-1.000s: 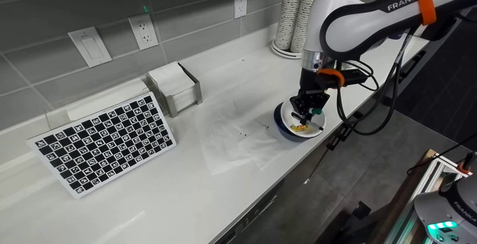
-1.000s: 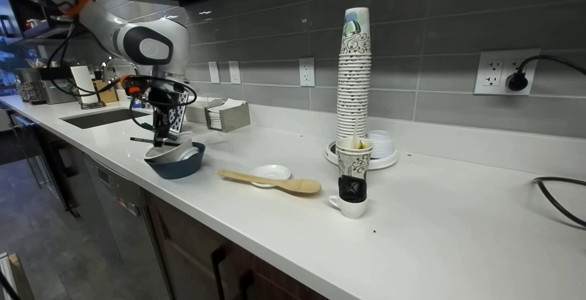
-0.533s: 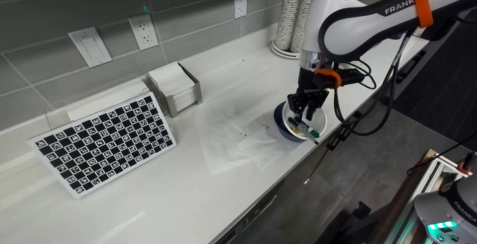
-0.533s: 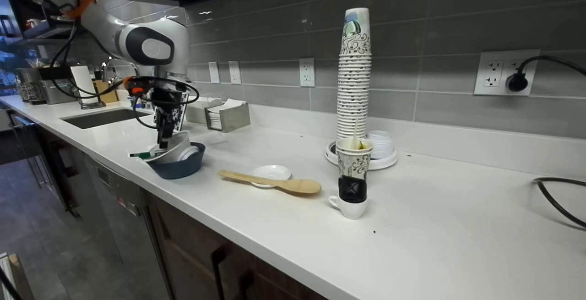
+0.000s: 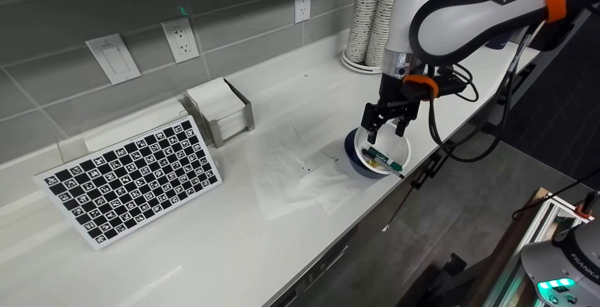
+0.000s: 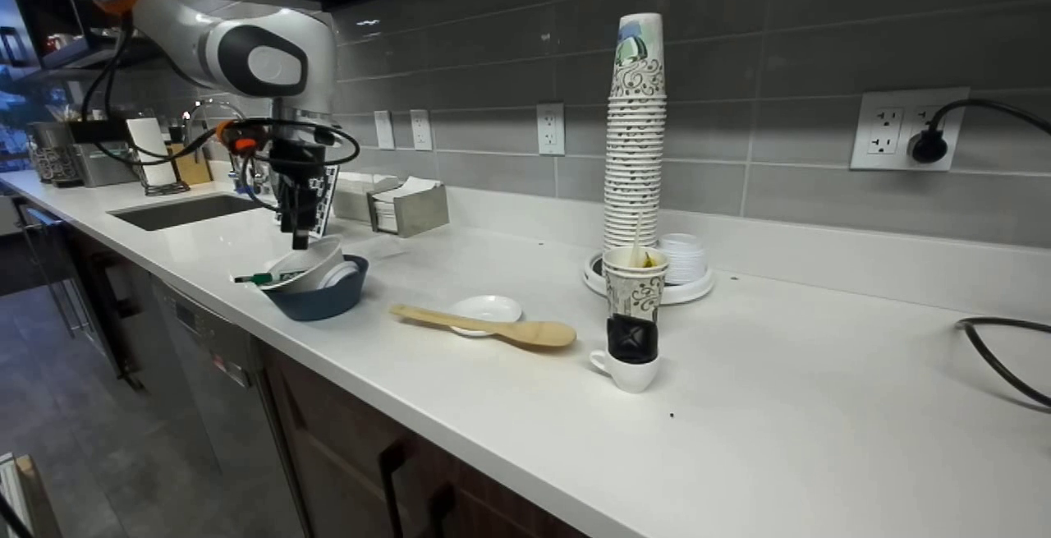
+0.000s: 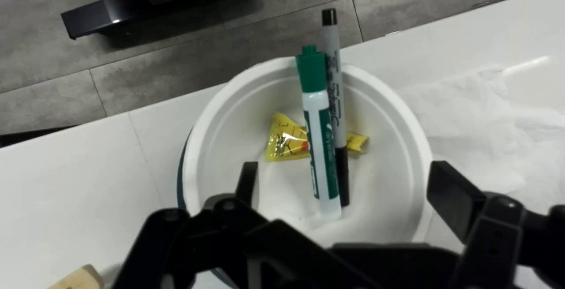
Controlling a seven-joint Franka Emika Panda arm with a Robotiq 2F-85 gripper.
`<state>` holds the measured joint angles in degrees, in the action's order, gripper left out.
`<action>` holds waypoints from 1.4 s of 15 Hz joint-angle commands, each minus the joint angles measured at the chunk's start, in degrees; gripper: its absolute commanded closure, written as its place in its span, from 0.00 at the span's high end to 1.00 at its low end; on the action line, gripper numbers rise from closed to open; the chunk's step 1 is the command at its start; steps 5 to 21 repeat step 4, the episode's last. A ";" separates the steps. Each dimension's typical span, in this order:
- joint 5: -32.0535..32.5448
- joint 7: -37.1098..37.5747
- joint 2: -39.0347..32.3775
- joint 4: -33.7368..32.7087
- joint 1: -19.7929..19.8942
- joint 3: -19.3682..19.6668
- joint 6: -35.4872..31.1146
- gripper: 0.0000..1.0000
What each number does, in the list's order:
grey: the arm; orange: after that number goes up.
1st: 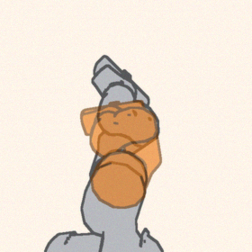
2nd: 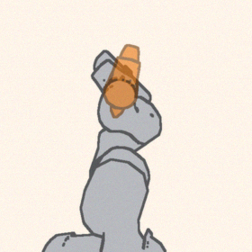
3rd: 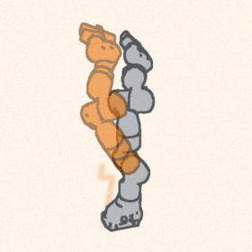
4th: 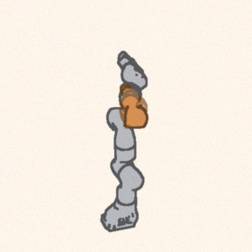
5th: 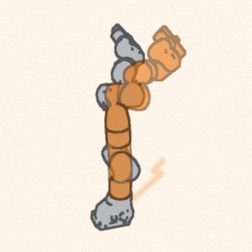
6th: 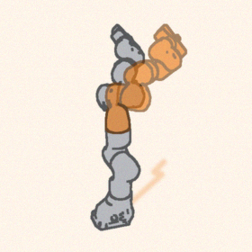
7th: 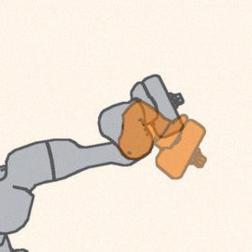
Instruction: Put the marker and pens in the white bowl.
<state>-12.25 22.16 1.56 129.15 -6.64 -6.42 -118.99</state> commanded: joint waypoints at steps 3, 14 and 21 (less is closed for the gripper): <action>-4.53 -11.83 17.48 9.52 2.41 3.74 -4.01 1.00; -1.35 -7.00 10.25 3.71 2.10 2.06 -1.05 1.00; -1.35 -7.00 10.25 3.71 2.10 2.06 -1.05 1.00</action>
